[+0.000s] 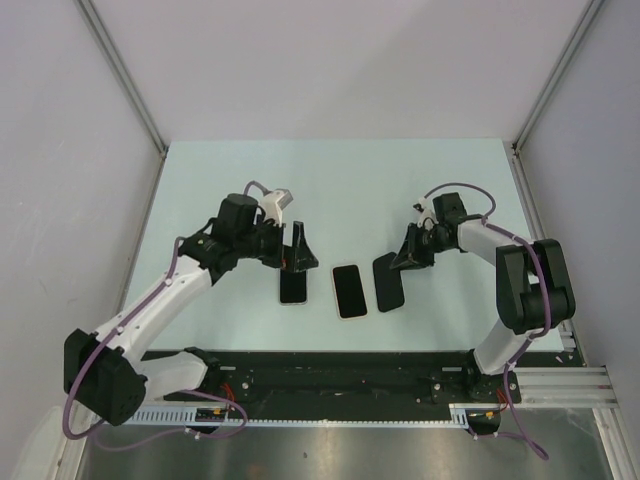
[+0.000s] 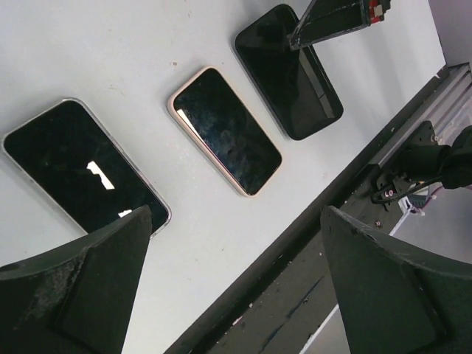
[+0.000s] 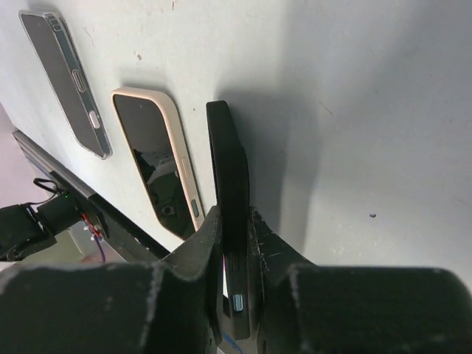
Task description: Put the phone into the phone case
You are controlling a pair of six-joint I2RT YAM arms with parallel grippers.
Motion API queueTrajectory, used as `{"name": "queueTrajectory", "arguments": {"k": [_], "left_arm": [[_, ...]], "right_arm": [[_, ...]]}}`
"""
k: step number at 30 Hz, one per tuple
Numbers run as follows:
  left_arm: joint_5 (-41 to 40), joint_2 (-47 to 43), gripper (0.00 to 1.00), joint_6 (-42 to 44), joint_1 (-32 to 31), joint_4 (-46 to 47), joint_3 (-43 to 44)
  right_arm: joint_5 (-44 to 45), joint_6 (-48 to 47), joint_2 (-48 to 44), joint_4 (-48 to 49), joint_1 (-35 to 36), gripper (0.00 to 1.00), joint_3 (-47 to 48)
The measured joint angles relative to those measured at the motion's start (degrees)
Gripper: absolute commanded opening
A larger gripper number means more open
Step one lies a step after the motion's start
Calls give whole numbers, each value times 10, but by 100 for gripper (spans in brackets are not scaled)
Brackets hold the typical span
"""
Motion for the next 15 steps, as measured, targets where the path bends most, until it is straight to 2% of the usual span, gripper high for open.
{"name": "queueTrajectory", "arguments": {"k": [1, 2, 6, 7, 9, 15], "left_arm": [[-3, -8, 100, 1, 0, 0, -1], [-7, -16, 100, 2, 0, 0, -1], [-16, -47, 100, 5, 0, 4, -1], [-18, -52, 100, 5, 0, 5, -1], [-25, -62, 100, 5, 0, 7, -1], [-38, -83, 100, 7, 0, 7, -8]], "right_arm": [[0, 0, 0, 3, -1, 27, -2], [0, 0, 0, 4, -2, 30, -3], [17, 3, 5, 14, -4, 37, -9], [21, 3, 7, 16, -6, 42, -11], [28, 5, 12, 17, -12, 44, -13], [38, 12, 12, 15, -36, 61, -15]]}}
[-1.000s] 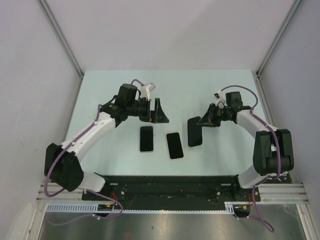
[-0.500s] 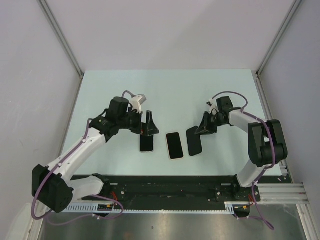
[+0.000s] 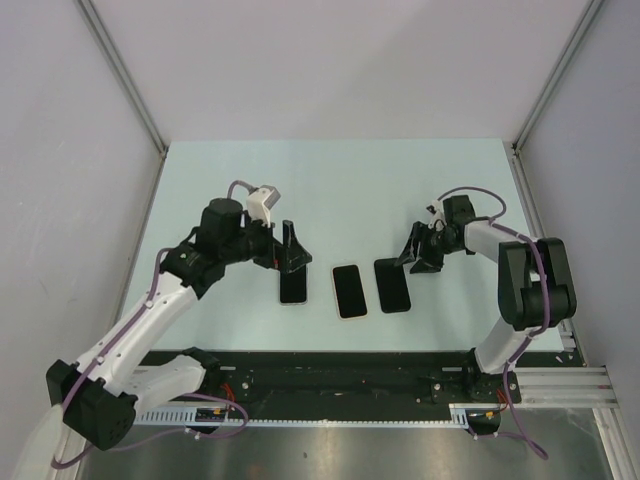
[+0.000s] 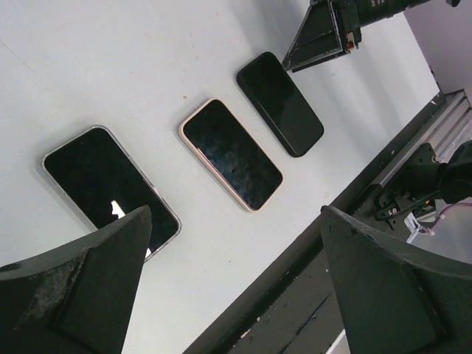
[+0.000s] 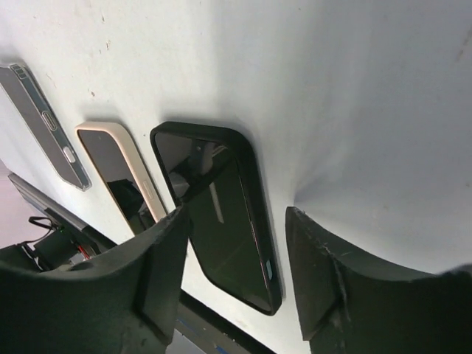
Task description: Put the phone into the phone case
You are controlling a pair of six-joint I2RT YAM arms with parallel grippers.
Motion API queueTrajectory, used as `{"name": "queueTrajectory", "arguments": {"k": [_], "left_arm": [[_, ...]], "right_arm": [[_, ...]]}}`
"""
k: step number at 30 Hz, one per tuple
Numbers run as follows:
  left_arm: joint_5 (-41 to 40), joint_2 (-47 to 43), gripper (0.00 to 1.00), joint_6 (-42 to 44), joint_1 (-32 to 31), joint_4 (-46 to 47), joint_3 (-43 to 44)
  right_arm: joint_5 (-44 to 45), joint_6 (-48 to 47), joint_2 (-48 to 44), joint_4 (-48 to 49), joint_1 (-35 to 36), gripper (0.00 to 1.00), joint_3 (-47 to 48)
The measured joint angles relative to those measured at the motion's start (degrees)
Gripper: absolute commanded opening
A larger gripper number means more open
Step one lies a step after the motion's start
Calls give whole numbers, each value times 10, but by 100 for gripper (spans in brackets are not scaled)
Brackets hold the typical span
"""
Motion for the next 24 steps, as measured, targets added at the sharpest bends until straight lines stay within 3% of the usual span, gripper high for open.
{"name": "queueTrajectory", "arguments": {"k": [4, 5, 17, 24], "left_arm": [[-1, -27, 100, 0, 0, 9, -9], [-2, -33, 100, 0, 0, 14, -12], [-29, -137, 100, -2, -2, 76, -50], [-42, -189, 100, -2, -2, 104, -77]], "right_arm": [[2, 7, -30, -17, -4, 79, -1], [3, 9, -49, -24, 0, 99, -1], [53, 31, -427, -76, 71, 100, -3], [122, 34, -519, -86, 71, 100, -16]]}}
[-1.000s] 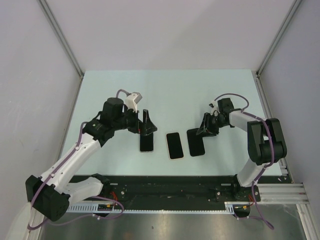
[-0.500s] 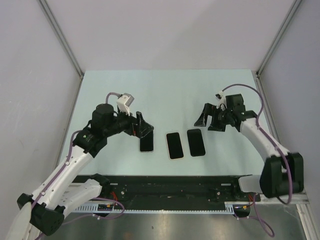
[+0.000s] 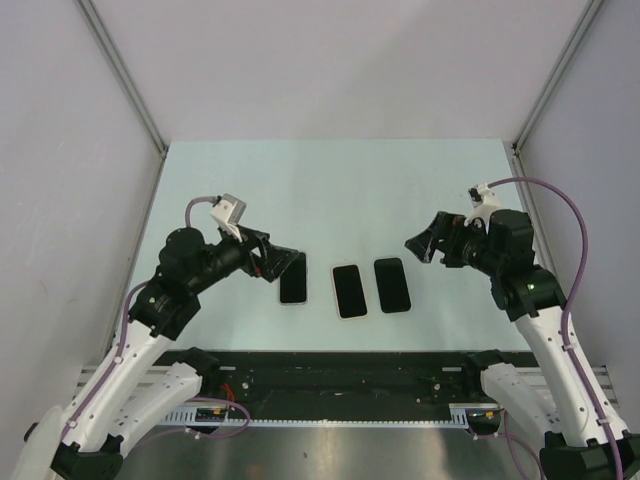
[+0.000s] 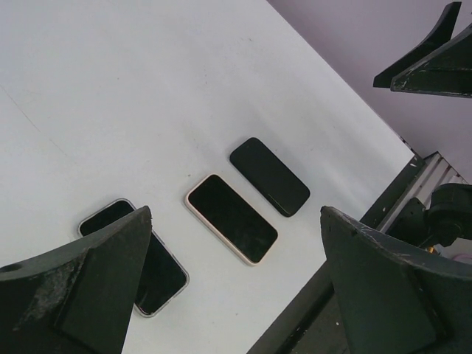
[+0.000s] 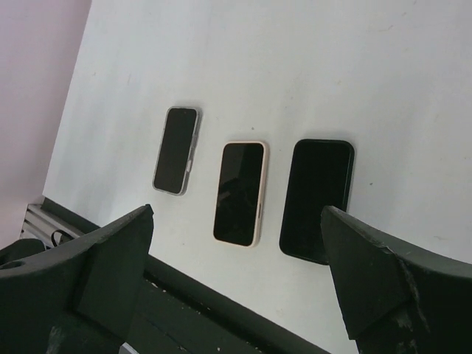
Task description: Put the phone into the phone case
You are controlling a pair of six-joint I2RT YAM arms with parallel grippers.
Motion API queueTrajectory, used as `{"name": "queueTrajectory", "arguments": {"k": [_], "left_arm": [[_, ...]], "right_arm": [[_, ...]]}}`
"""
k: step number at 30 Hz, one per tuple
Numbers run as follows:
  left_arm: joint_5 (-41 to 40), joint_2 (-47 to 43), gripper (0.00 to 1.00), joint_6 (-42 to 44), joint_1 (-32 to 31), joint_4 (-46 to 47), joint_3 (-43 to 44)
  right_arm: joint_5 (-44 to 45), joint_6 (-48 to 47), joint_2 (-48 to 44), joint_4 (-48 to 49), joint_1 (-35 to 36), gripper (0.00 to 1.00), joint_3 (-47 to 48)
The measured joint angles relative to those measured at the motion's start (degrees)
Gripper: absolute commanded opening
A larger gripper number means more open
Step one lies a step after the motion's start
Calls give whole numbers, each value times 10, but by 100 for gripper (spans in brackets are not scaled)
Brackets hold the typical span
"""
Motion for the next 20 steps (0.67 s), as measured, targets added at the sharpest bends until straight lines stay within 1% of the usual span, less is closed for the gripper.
{"name": "queueTrajectory", "arguments": {"k": [8, 20], "left_arm": [[-9, -6, 100, 0, 0, 2, -4], [-15, -7, 100, 0, 0, 3, -7]], "right_arm": [[13, 19, -3, 19, 0, 100, -62], [15, 25, -22, 45, 0, 100, -68]]}}
